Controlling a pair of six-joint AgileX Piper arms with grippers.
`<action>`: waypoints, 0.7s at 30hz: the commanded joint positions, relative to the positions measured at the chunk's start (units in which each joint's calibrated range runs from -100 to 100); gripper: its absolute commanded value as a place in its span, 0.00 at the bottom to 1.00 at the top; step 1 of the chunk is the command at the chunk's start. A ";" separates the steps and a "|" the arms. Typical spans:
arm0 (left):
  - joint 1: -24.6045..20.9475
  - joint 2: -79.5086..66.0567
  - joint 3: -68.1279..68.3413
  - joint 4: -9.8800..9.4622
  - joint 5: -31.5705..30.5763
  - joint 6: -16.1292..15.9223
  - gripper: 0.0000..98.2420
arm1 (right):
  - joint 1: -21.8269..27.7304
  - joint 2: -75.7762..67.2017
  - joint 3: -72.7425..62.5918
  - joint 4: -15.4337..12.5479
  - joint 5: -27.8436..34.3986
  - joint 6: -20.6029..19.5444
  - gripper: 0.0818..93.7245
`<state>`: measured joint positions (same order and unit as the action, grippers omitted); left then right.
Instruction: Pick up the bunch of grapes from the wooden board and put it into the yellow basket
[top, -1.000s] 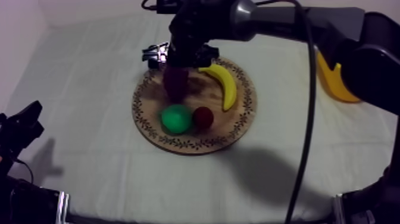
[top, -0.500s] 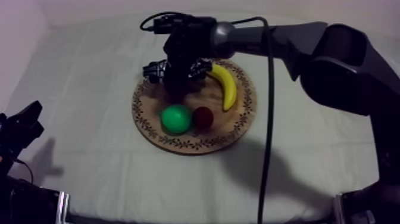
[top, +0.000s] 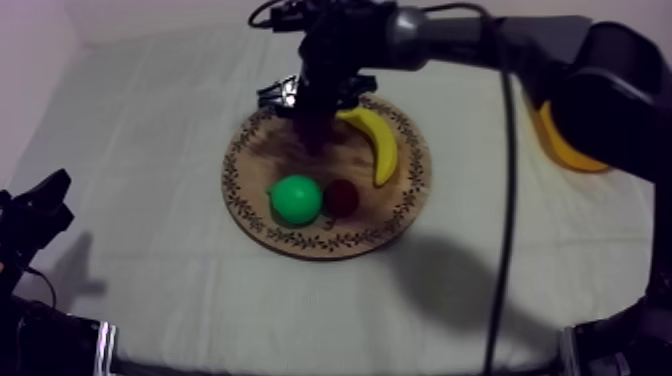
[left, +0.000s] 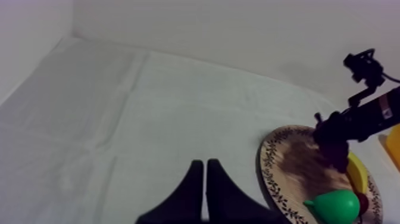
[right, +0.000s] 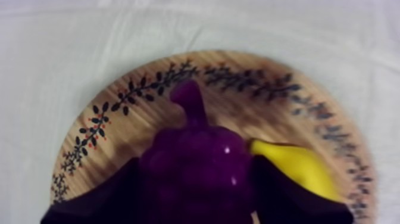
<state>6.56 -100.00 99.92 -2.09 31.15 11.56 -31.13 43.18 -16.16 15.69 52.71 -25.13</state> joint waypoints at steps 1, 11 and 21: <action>-0.01 0.00 -0.04 0.01 -0.03 -0.01 0.00 | 0.37 -7.47 5.07 -0.08 -0.59 0.98 0.51; -0.01 0.00 -0.04 0.01 -0.03 -0.01 0.00 | 4.29 -28.54 19.12 -0.26 -2.25 4.95 0.51; -0.01 0.00 -0.04 0.01 -0.03 -0.01 0.00 | 15.50 -44.09 26.12 -1.93 -4.55 13.19 0.51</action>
<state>6.56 -100.00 99.92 -2.09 31.15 11.56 -18.84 2.33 9.76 13.91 48.85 -14.09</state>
